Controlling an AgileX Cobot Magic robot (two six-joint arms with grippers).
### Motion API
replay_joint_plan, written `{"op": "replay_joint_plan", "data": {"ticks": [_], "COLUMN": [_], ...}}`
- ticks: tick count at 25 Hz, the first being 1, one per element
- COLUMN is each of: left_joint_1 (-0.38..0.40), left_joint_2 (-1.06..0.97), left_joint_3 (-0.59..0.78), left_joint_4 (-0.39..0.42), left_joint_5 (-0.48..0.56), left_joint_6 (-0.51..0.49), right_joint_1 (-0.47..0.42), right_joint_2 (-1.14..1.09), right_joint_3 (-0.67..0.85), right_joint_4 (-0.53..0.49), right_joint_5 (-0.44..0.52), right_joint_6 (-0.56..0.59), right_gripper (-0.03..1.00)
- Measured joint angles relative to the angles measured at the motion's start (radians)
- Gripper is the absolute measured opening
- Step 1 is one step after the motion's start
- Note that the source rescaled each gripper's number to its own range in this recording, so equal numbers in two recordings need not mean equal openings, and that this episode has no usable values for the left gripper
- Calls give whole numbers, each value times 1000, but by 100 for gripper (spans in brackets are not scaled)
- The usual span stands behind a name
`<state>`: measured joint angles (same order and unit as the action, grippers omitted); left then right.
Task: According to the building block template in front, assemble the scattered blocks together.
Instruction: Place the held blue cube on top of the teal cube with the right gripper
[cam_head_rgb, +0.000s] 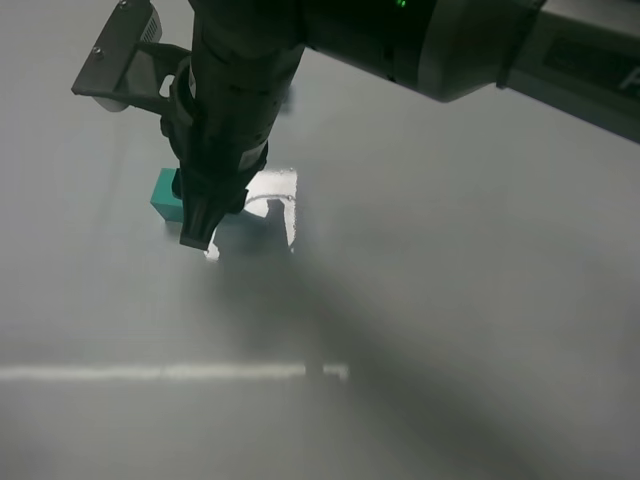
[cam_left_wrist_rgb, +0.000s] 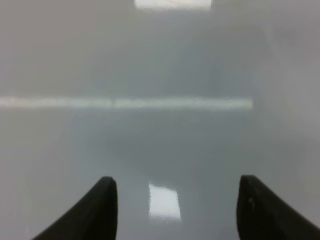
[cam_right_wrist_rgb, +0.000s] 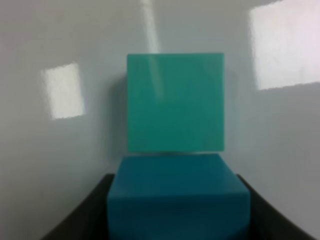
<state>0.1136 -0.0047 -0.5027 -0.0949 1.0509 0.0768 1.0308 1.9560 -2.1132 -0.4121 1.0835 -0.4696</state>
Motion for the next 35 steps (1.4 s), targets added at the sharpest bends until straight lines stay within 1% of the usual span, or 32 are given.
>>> {"op": "replay_joint_plan", "data": {"ticks": [12, 35], "left_joint_1": [0, 0], "left_joint_2": [0, 0], "left_joint_3": [0, 0], "left_joint_4": [0, 0], "left_joint_5": [0, 0], "left_joint_6": [0, 0], "right_joint_1": [-27, -39], "right_joint_2": [7, 42], "right_joint_3": [-1, 0], "right_joint_4": [-4, 12], "right_joint_5": [-6, -41], "right_joint_6": [4, 48], "right_gripper": [1, 1]}}
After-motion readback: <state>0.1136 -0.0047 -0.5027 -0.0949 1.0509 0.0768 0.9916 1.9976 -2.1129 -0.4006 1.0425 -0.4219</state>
